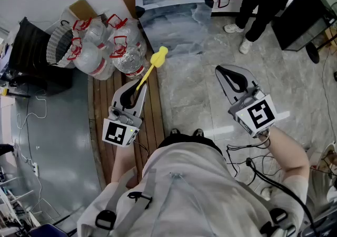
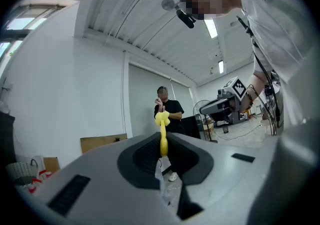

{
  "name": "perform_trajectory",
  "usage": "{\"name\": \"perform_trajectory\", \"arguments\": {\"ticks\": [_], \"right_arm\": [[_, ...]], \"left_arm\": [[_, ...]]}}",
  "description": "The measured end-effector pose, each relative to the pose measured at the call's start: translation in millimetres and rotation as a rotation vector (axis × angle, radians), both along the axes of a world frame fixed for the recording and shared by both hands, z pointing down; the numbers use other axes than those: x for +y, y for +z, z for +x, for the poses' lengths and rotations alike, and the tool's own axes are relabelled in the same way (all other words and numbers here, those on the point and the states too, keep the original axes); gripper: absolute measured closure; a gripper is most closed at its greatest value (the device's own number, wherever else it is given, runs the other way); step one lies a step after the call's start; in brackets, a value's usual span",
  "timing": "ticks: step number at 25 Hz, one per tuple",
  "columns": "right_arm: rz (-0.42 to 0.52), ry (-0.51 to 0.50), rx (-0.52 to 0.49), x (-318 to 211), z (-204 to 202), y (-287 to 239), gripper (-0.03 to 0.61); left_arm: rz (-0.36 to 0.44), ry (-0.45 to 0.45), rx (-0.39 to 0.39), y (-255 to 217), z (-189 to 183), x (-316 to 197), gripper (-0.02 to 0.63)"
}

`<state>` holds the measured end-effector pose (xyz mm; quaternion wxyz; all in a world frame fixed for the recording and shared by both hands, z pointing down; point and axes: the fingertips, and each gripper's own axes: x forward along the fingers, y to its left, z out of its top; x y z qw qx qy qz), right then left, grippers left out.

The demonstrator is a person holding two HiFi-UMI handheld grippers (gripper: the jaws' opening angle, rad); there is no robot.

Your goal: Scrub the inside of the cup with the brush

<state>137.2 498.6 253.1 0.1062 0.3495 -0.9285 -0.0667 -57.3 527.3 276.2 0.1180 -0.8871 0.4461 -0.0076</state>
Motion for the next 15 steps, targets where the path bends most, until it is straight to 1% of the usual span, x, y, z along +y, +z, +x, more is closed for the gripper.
{"name": "perform_trajectory", "arguments": {"ticks": [8, 15], "right_arm": [[-0.010, -0.005, 0.015, 2.1, -4.0, 1.8, 0.563], [-0.004, 0.000, 0.020, 7.0, -16.5, 2.3, 0.561]], "left_arm": [[-0.014, 0.017, 0.004, 4.0, 0.1, -1.2, 0.575], [0.001, 0.025, -0.003, 6.5, -14.8, 2.4, 0.575]]}}
